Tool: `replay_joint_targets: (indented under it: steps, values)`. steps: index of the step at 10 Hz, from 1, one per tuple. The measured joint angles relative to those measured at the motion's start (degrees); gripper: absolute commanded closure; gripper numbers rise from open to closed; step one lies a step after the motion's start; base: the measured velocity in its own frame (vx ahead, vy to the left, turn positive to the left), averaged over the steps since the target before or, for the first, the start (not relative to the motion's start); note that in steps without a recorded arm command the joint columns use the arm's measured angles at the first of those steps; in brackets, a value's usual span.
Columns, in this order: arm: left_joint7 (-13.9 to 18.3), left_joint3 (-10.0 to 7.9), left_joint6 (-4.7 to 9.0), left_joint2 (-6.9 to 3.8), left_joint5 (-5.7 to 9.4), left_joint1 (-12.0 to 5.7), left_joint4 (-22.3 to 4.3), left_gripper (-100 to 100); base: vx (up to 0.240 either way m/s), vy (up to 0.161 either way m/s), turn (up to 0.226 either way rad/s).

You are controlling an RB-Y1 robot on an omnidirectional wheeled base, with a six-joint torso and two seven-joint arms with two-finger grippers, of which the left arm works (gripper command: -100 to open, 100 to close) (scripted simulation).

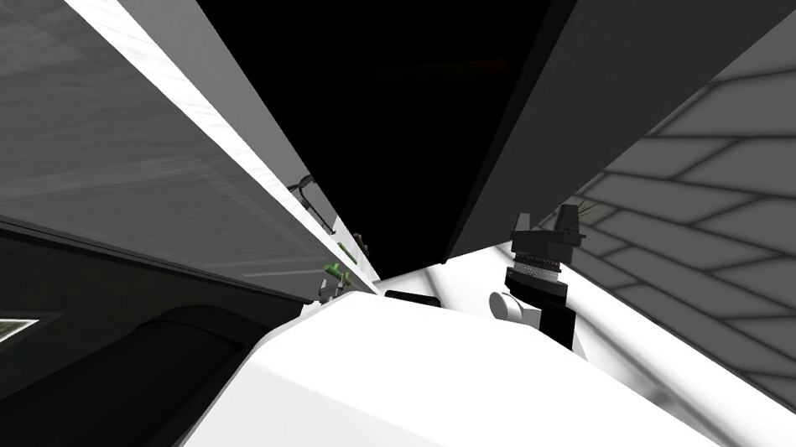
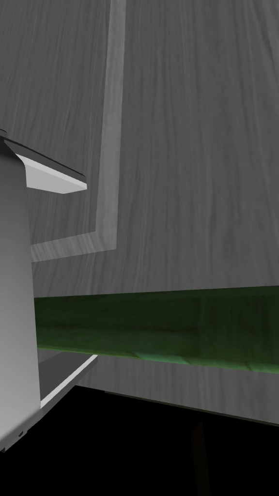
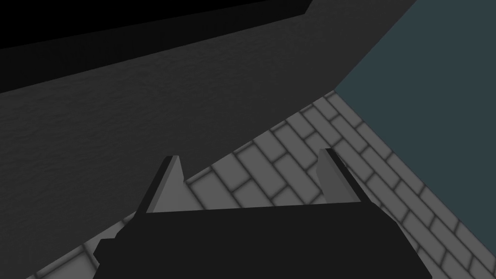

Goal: Pull the door open

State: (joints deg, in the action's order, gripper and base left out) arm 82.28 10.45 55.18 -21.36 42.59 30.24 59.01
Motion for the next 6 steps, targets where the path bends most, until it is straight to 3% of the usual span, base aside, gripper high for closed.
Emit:
replay_joint_targets:
  steps: [1, 2, 4, 6]
  values:
    - [-0.1, -0.04, 0.05, 0.0, 0.03, 0.72, 0.5, 100, -0.041, -0.009, 0.013]
    - [0.3, 0.09, 0.68, -0.05, -0.12, 0.14, -0.9, 100, -0.015, 0.005, 0.016]
    - [-0.1, -0.02, 0.24, 0.2, 0.0, 0.05, -0.6, 100, -0.004, -0.002, -0.006]
    - [-0.9, -0.29, -0.27, 0.3, 0.16, 1.27, 1.2, 100, -0.053, -0.004, -0.001]
